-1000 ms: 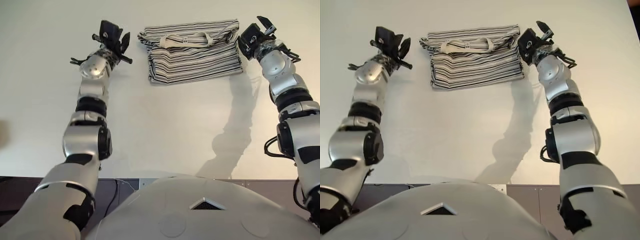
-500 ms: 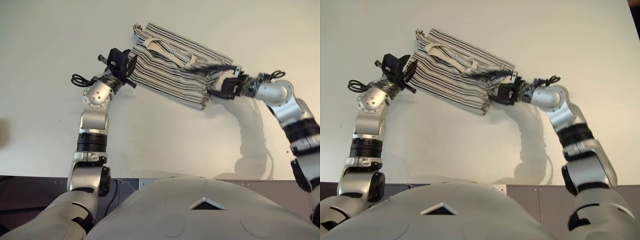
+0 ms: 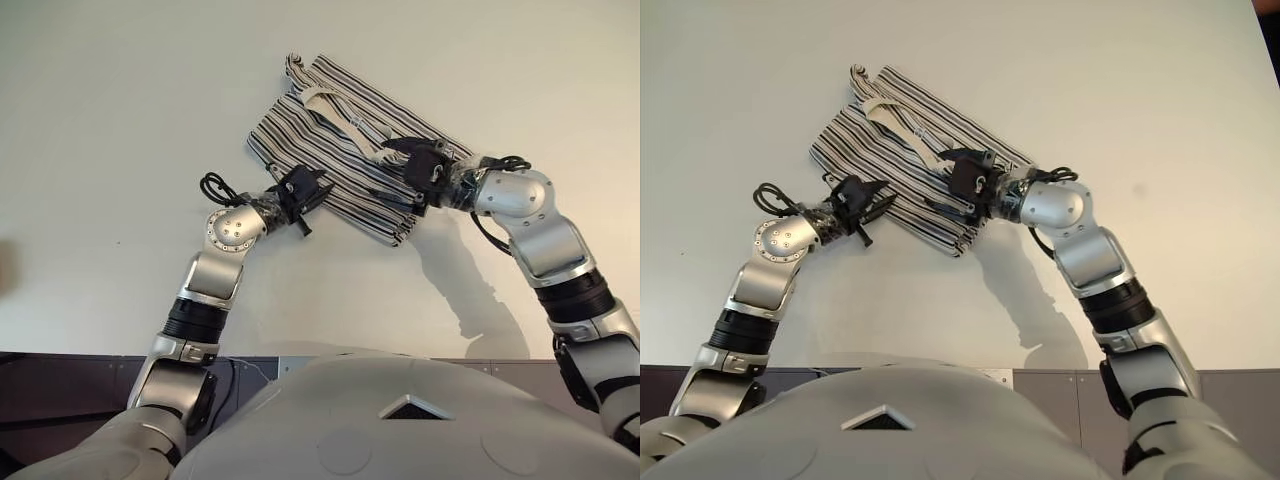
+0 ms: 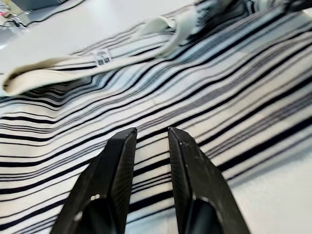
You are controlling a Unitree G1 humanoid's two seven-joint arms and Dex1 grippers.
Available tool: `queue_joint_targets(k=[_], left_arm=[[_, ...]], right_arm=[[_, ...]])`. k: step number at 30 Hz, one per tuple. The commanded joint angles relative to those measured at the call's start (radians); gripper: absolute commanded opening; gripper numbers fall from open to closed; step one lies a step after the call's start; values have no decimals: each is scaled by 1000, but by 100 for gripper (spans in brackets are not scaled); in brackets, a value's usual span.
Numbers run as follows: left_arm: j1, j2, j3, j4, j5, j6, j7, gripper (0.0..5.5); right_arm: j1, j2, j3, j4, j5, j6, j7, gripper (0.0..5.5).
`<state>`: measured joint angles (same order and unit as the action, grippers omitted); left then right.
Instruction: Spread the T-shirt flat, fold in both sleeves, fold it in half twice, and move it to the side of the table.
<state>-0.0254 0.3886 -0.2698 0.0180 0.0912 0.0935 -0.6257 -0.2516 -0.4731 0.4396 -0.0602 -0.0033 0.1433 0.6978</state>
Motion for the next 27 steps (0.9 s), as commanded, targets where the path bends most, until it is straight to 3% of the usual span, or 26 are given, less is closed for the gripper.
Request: queue_joint_targets(k=[1, 6, 8, 10, 12, 17, 21, 27], left_arm=[[33, 49, -55, -7, 55, 31, -29, 118], [66, 110, -78, -7, 81, 45, -46, 118], [75, 135, -83, -22, 77, 47, -63, 118], [86, 150, -78, -41, 66, 52, -71, 118], [97, 163, -70, -56, 58, 55, -71, 118], [117, 183, -39, -98, 38, 54, -67, 118], [74, 194, -6, -72, 31, 44, -60, 118], [-13, 220, 7, 74, 66, -17, -50, 118]], right_arm=[[-82, 52, -40, 179, -74, 19, -103, 358], [-222, 109, -118, 504, -109, -22, -228, 358], [-314, 157, -265, 653, -37, -86, -367, 358], [-348, 172, -351, 707, 1, -110, -442, 358], [-317, 157, -360, 679, -19, -119, -459, 358], [-248, 145, -316, 486, -44, -145, -377, 358], [-244, 35, -122, 626, -262, -233, -255, 358], [-192, -118, 34, 700, -350, -436, 37, 358]])
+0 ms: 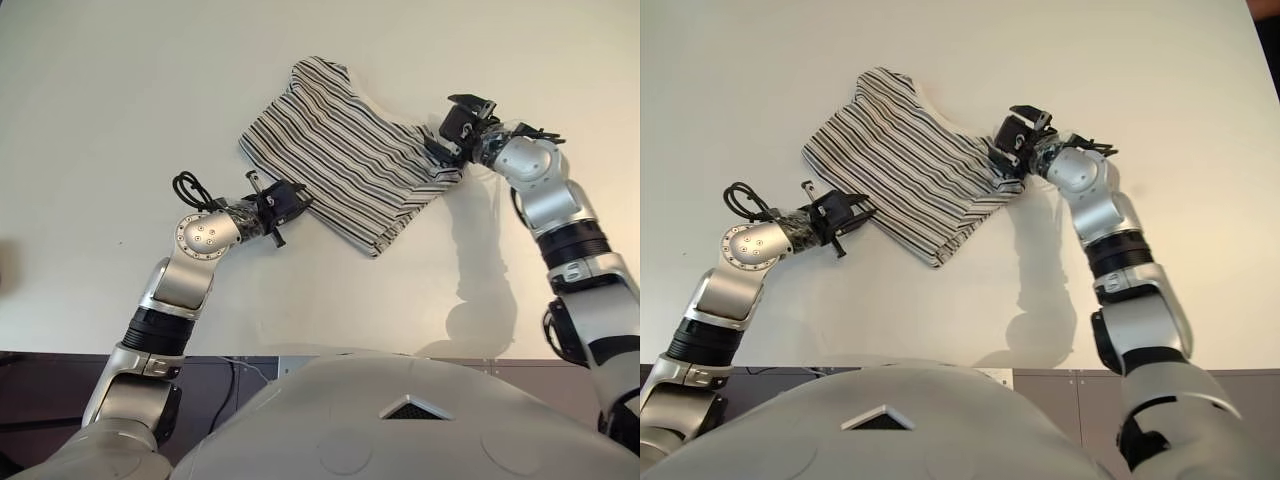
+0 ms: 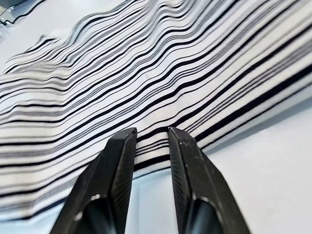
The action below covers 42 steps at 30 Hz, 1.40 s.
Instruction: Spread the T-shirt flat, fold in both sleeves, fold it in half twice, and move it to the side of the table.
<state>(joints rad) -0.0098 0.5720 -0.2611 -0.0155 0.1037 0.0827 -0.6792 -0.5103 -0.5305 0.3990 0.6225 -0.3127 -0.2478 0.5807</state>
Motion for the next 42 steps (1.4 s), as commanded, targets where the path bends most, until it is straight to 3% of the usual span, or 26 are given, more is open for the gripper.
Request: queue_joint_targets(k=[1, 4, 8, 14, 21, 26, 30, 33, 42], left_arm=[[-57, 40, -6, 155, 68, -27, 12, 118], [-170, 22, -15, 315, 105, -104, 55, 118], [-179, 1, -1, 321, 79, -137, 62, 118], [-107, 11, 27, 212, 30, -107, 42, 118], [-38, 42, 112, 66, 13, -76, 66, 118], [140, 151, 192, -240, -136, -3, -96, 118], [269, 330, 211, -143, 10, -154, -136, 118], [280, 399, 174, -102, 57, -305, -181, 144], [170, 308, 34, -31, 174, -528, -117, 266]], right_arm=[[97, -86, 74, -46, -2, -57, 214, 358], [289, -193, 88, -407, 145, -35, 394, 358], [422, -224, 52, -676, 173, 99, 372, 358], [406, -174, -16, -659, 71, 238, 199, 358], [419, -222, -49, -676, 97, 199, 236, 358], [456, -269, -199, -822, 277, 200, 303, 358], [430, -301, -244, -768, 174, 35, 229, 358], [499, -414, -143, -643, -55, -248, 193, 365], [510, -327, -48, -613, -83, -381, 149, 365]])
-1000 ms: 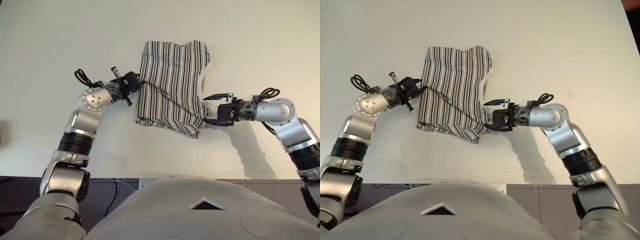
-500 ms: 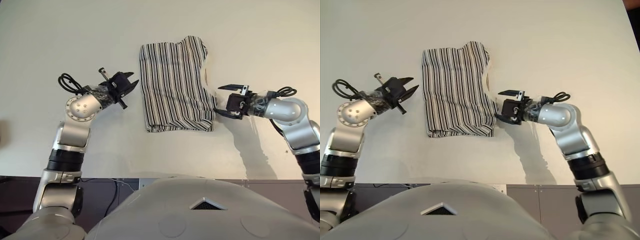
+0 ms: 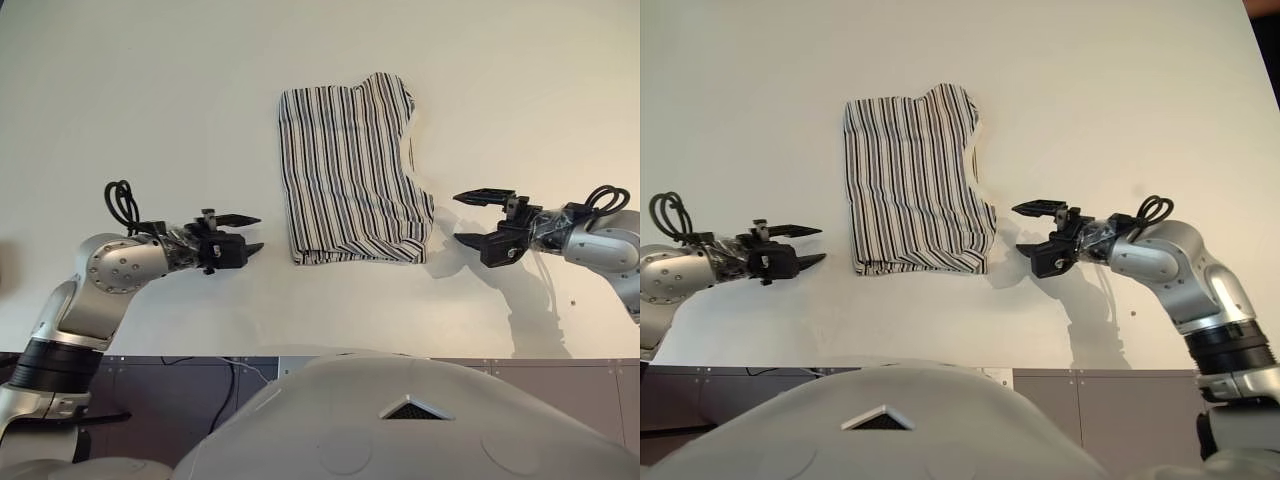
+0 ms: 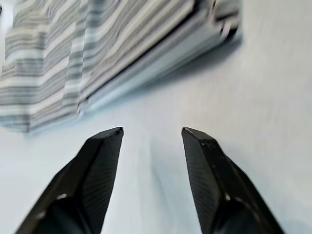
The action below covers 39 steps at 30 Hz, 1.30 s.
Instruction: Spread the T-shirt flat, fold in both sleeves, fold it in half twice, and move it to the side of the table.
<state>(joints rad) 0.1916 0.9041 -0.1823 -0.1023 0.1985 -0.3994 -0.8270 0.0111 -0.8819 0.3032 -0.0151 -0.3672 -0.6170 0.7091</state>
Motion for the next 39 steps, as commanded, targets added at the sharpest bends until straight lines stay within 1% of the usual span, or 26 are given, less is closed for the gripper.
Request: queue_joint_targets(k=[1, 6, 13, 16, 20, 22, 25, 28, 29, 30, 35, 36, 38, 39], left_arm=[[-41, -26, -52, 70, 94, -65, 40, 266], [-90, -28, -113, 121, 128, -171, 39, 266], [-115, -23, -179, 147, 126, -263, 22, 266], [-143, -24, -197, 188, 163, -298, 37, 266], [-165, -30, -213, 226, 184, -341, 60, 266], [-162, -26, -222, 234, 180, -356, 60, 239], [-147, -11, -233, 245, 180, -383, 65, 175], [-145, -8, -238, 259, 189, -405, 74, 130], [-144, -10, -241, 265, 194, -410, 78, 108], [-147, -12, -244, 273, 199, -416, 81, 98], [-157, -20, -245, 292, 208, -418, 97, 19], [-158, -21, -245, 294, 209, -418, 99, 14], [-164, -25, -247, 301, 213, -418, 103, 10], [-164, -26, -247, 302, 213, -418, 105, 10]], right_arm=[[-24, 30, 53, 25, -23, -18, 24, 365], [-88, 27, 80, 32, 12, -41, 70, 365], [-50, -32, 101, -59, 129, 8, 216, 365], [-55, -19, 108, -45, 115, 23, 224, 365], [-91, 33, 122, 26, 57, 10, 179, 365], [-100, 41, 126, 42, 42, 2, 167, 365], [-90, 37, 127, 43, 36, -3, 159, 365], [-82, 29, 124, 36, 46, -7, 158, 365], [-81, 31, 124, 34, 58, -14, 159, 344], [-81, 32, 125, 34, 68, -21, 160, 334], [-79, 36, 130, 45, 81, -59, 161, 241], [-80, 39, 129, 46, 84, -59, 160, 230], [-79, 46, 129, 49, 83, -57, 157, 184], [-79, 49, 129, 51, 84, -55, 156, 169]])
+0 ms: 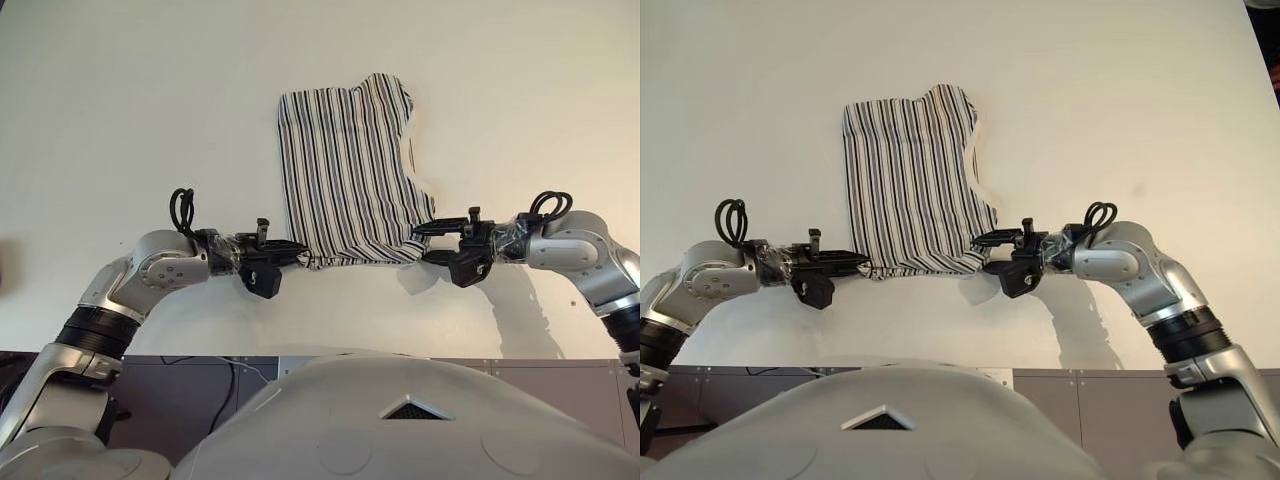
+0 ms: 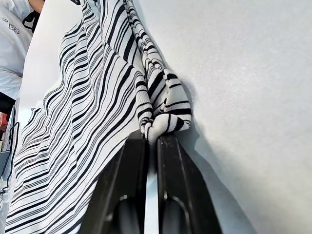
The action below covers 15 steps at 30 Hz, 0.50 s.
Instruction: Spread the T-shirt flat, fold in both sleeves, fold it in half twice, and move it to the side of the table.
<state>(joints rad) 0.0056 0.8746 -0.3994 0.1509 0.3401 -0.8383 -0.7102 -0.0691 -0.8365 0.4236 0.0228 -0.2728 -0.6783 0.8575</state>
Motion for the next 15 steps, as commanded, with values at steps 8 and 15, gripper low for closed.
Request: queue_joint_targets(k=[8, 15], left_arm=[[21, -6, -25, 58, 77, 14, 13, 10], [120, 19, -1, -117, -284, 256, -113, 10]], right_arm=[[15, 36, -6, -4, 50, 100, 15, 13], [131, -24, -37, -213, 331, 349, 154, 13]])
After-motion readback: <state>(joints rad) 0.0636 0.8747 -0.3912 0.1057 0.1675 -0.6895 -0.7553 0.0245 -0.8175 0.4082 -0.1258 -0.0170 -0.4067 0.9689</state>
